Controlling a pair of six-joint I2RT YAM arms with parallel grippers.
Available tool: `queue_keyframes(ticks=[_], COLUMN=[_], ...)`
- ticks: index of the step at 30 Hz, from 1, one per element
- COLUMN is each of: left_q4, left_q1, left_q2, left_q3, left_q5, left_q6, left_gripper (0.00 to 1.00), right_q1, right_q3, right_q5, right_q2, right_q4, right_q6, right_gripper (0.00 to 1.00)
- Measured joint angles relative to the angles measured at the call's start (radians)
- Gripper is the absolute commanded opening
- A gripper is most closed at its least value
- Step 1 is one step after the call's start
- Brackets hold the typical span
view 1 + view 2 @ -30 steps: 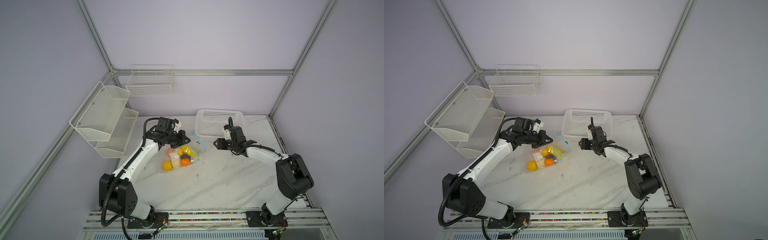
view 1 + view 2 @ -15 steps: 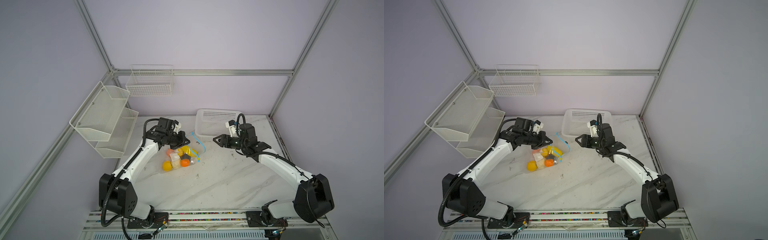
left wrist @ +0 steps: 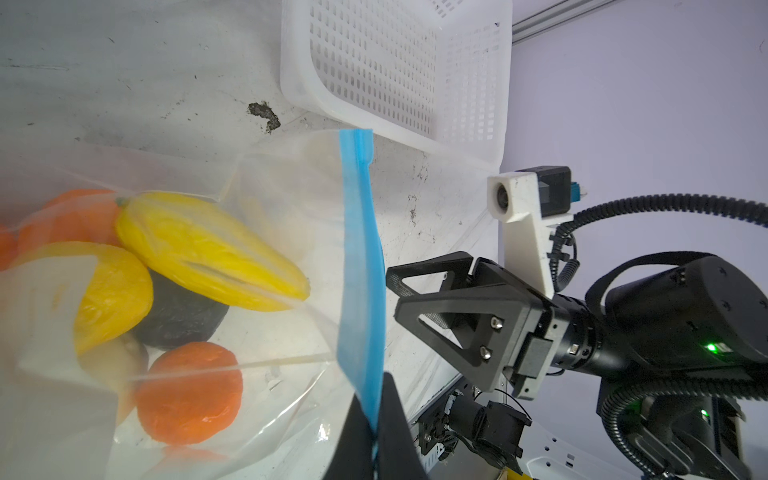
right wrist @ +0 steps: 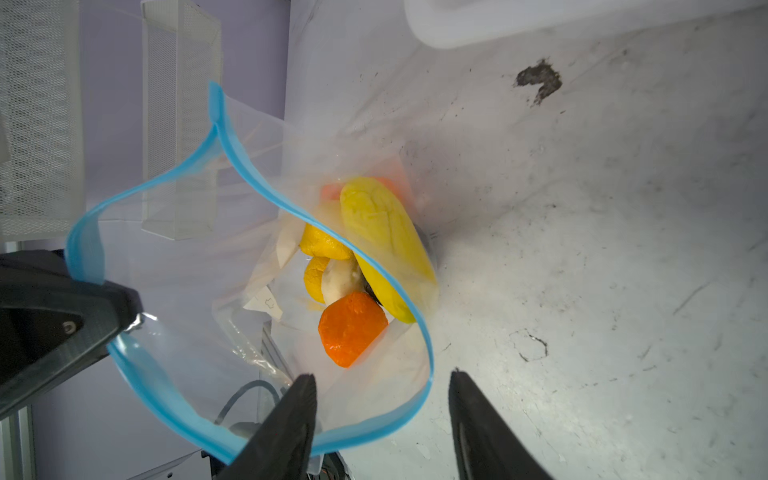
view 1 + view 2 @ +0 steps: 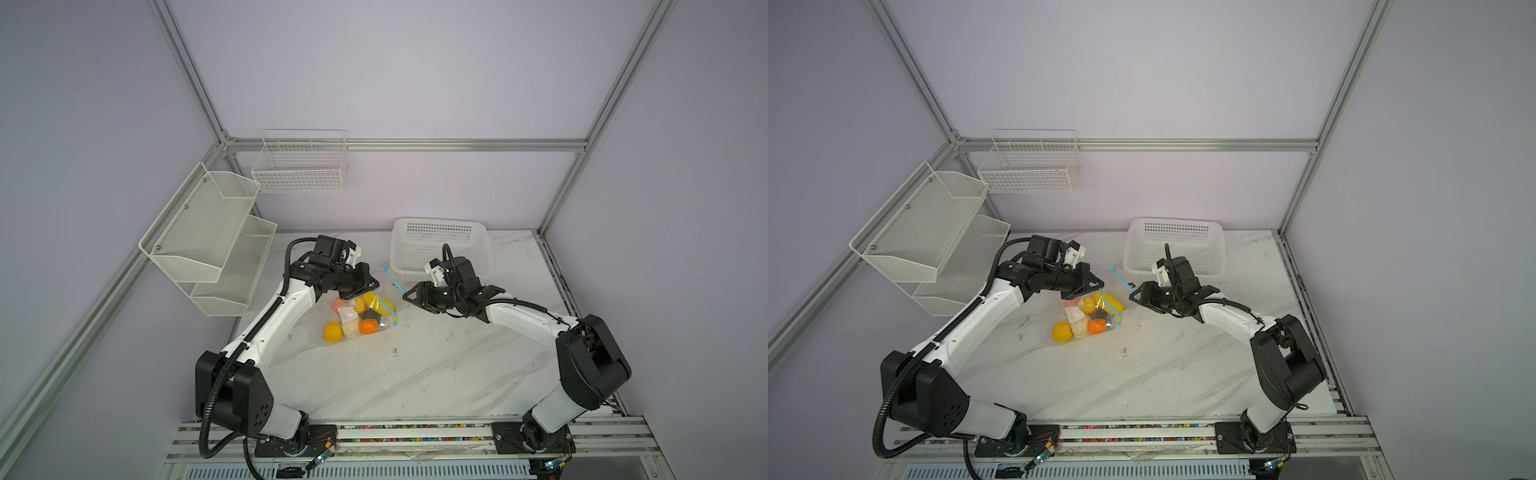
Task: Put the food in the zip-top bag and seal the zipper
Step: 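Move the right gripper to the blue zipper edge and pinch it, then hold the zipper with both grippers and pull the bag mouth taut upward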
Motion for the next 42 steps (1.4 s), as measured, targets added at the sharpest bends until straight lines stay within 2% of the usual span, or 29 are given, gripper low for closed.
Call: queue_keyframes(ticks=[7, 24, 36, 42], left_q4=[0.000, -0.002, -0.031, -0.055], left_q1=[0.000, 0.000, 0.000, 0.000], left_q2=[0.000, -0.006, -0.079, -0.105], left_q3=[0.000, 0.000, 0.000, 0.002], left_q5=[0.000, -0.001, -0.003, 0.009], left_q6=[0.000, 0.000, 0.000, 0.000], left_gripper=[0.00, 0.00, 0.00, 0.00], right_q1=[0.018, 0.018, 0.056, 0.076], right_q3=[0.037, 0.077, 0.083, 0.153], right_q5=[0.005, 0.026, -0.002, -0.004], right_q2=[0.060, 0.111, 0.052, 0.009], right_q4=[-0.001, -0.016, 0.010, -0.010], right_q6=[-0.004, -0.069, -0.080, -0.089], right_gripper=[0.34, 0.03, 0.00, 0.00])
